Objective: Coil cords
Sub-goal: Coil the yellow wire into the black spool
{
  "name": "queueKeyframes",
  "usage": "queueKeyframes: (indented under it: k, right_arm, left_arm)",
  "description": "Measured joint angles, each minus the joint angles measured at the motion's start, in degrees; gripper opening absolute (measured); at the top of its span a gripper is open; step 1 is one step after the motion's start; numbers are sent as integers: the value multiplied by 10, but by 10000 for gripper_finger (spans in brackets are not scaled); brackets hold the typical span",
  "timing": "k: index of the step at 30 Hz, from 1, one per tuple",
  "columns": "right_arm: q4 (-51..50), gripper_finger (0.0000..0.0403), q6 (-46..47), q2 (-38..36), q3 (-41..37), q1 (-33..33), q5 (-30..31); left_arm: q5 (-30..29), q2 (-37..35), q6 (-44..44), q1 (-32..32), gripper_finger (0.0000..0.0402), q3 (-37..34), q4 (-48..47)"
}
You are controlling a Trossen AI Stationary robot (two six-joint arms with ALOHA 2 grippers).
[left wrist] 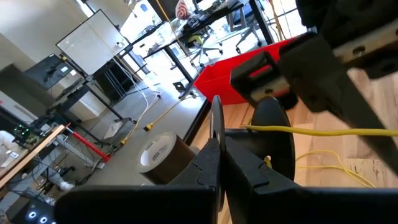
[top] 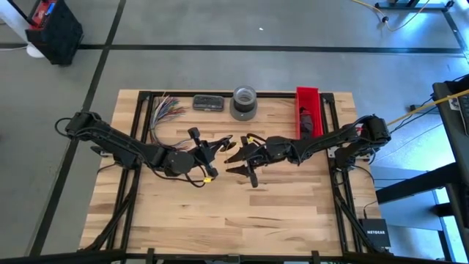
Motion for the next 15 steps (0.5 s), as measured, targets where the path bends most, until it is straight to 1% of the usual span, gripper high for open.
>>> queueKeyframes:
  k: [3, 5, 7, 10, 11, 12, 15]
  right_arm:
    - [4, 146, -1, 2, 0, 0, 0]
    - [1, 127, -3, -1, 0, 0, 0]
    - [-4, 96, -13, -5, 0, 0, -1]
    - [-24, 33, -43, -19, 0, 0, -2]
    - [-40, 18, -57, -26, 0, 0, 1]
    - [-58, 11, -70, -35, 0, 0, 7]
    - [-121, 18, -81, -69, 0, 1, 31]
  left_arm:
    - [0, 0, 7, 0, 3, 0, -1]
    - [0, 0, 11, 0, 2, 0, 1]
    - [0, 0, 18, 0, 3, 0, 2]
    - [0, 0, 22, 0, 4, 0, 0]
    - [0, 0, 25, -1, 3, 0, 0]
    - [0, 0, 32, -2, 2, 0, 0]
    - [-11, 0, 59, -8, 3, 0, 3]
